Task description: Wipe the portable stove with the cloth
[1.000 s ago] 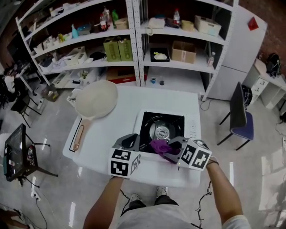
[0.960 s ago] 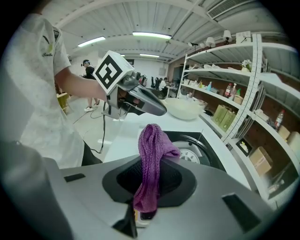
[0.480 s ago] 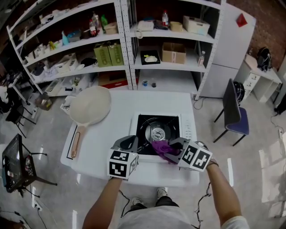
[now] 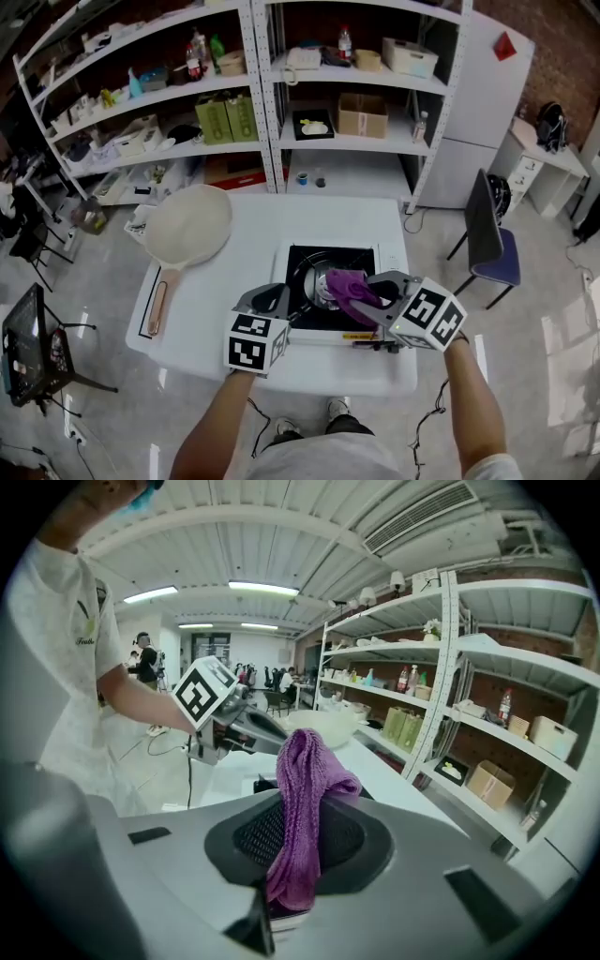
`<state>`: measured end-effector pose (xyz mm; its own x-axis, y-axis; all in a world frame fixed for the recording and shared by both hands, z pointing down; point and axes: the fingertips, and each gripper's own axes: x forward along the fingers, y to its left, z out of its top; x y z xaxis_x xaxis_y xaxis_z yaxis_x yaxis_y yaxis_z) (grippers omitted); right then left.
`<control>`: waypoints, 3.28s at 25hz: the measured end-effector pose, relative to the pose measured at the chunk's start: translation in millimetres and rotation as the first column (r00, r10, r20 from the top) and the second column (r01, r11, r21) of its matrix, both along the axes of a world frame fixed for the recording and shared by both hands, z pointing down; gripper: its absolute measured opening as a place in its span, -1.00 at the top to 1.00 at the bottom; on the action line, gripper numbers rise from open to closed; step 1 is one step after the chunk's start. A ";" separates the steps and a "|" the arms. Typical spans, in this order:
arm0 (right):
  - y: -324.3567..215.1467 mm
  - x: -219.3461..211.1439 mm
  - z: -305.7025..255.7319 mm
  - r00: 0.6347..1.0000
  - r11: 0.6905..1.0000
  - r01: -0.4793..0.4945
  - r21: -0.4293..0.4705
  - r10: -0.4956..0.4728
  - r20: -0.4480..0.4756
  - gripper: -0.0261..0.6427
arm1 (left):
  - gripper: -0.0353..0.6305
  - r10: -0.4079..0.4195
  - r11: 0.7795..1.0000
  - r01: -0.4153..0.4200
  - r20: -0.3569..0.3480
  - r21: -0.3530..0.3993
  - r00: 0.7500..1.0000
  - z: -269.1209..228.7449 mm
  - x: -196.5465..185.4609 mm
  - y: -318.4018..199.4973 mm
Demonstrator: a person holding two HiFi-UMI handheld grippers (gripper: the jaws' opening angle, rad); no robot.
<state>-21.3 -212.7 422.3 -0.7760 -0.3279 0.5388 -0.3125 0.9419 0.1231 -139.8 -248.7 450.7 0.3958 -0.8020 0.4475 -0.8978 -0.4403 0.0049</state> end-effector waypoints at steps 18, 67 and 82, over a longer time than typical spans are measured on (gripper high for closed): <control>-134.4 62.2 20.4 0.919 0.919 -0.393 0.004 0.393 0.035 0.74 | 0.88 -0.054 0.999 0.054 0.022 -0.003 0.998 -2.2 -15.0 -21.3; -64.9 51.8 20.8 0.900 0.899 -0.433 -0.065 0.435 0.020 0.74 | 0.88 0.059 0.998 -0.059 -0.017 -0.013 0.998 6.9 1.2 -6.5; -139.1 1.1 -27.1 0.960 0.963 -0.268 -0.021 0.269 0.081 0.74 | 0.88 -0.044 0.999 0.044 0.012 -0.022 0.999 8.7 -14.3 -29.5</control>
<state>-20.2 -351.8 395.2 -0.7022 -0.5252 0.4807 -0.5624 0.8232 0.0778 -154.0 -278.1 459.4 0.3551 -0.8084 0.4695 -0.9163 -0.4004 0.0037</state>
